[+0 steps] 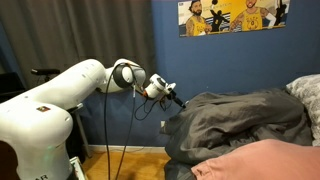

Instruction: Pull up the grey covers

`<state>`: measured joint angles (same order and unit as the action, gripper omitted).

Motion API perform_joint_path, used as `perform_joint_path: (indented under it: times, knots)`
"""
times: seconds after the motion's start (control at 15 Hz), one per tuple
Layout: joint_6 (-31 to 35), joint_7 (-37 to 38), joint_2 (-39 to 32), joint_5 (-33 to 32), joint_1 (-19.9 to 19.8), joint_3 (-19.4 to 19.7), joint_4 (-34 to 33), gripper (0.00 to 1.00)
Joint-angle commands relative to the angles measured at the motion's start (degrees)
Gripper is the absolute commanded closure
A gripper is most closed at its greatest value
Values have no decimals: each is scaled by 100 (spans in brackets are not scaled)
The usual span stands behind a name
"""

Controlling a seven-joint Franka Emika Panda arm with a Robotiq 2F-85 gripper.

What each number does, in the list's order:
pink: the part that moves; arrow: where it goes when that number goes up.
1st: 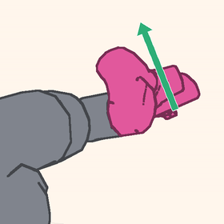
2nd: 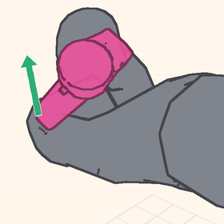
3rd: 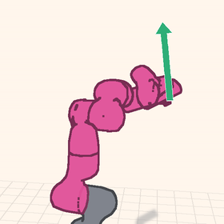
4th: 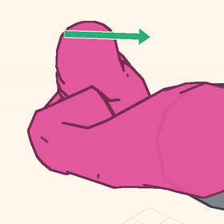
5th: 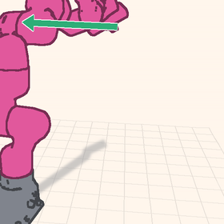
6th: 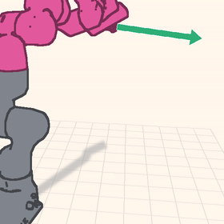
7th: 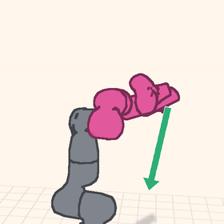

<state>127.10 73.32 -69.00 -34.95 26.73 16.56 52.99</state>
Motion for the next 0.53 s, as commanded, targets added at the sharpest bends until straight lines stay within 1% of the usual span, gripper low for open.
perform_joint_path:
  times: [0.0, 0.13, 0.2, 0.27, 0.47]
  knots:
    - [-754, 639, -683, 5, 23, 281, -1088, 34]
    - [-1192, 838, -902, -7, -3, 338, -1446, 50]
    - [-1403, 916, -991, -7, -17, 351, -1593, 56]
    - [-1521, 968, -1032, 37, -11, 404, -1656, 64]
    - [-1951, 1076, -1175, 92, -54, 389, -1935, 84]
